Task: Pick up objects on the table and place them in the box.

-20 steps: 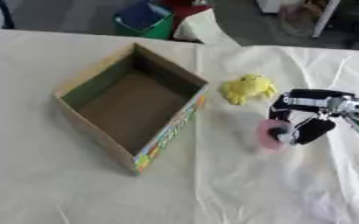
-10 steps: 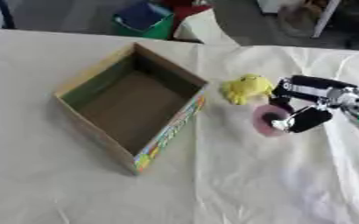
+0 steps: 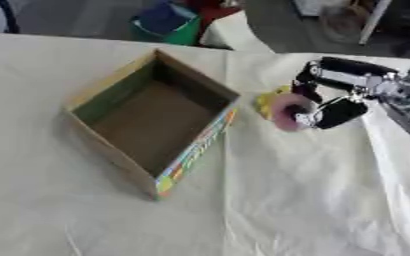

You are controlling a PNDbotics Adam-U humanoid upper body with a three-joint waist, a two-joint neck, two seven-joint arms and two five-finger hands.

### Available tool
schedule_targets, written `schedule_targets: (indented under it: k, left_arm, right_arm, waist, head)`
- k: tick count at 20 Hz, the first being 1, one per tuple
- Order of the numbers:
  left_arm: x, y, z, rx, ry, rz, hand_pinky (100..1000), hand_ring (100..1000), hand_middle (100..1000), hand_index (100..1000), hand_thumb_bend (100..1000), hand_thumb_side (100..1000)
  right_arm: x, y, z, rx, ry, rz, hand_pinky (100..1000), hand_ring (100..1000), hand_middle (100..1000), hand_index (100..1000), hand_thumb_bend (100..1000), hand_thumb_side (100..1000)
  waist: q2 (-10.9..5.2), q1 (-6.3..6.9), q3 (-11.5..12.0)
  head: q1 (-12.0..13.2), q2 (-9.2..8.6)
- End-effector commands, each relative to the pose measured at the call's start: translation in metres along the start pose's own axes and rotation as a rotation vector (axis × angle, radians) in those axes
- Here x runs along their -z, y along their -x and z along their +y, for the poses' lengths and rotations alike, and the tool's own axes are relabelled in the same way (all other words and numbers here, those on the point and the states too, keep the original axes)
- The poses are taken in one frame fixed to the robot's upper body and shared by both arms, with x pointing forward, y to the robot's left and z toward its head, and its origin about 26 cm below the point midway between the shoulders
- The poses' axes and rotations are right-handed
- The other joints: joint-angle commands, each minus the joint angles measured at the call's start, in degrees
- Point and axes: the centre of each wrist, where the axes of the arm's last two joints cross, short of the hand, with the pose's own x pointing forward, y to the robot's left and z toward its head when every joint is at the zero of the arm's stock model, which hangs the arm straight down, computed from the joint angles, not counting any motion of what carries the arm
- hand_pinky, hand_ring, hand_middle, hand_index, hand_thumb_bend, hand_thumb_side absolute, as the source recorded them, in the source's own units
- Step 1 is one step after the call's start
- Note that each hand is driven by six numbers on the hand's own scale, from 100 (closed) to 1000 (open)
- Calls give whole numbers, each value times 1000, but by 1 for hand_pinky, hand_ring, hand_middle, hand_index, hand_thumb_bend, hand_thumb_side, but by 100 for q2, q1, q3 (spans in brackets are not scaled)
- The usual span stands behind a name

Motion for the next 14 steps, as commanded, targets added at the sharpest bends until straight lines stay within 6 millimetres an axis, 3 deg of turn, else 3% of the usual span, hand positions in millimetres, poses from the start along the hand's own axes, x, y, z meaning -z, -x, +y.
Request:
schedule_targets:
  k: [1,3,4,14]
  left_arm:
    - [6,-6,-1,-10,5,-23,526,632,617,744,100,924]
    - [6,-6,-1,-13,9,-22,526,632,617,743,100,923]
    - [6,-6,-1,-14,10,-22,526,632,617,743,100,923]
    - [5,-6,-3,-26,15,-16,527,631,617,743,100,921]
  right_arm:
    - [2,-14,-21,-65,59,-34,603,493,220,489,100,244]
    - [10,-22,-29,-84,83,-54,602,493,218,488,100,309]
    - [14,-25,-32,-91,96,-62,603,493,216,488,100,252]
    - [65,-59,-46,-140,206,-159,605,491,205,486,100,280]
  waist:
    - [-116,19,5]
    - [-124,21,17]
    - [-128,24,25]
    - [-149,68,81]
  head:
    - [-40,-49]
    - [-65,-58]
    - [-75,-58]
    - [-203,-43]
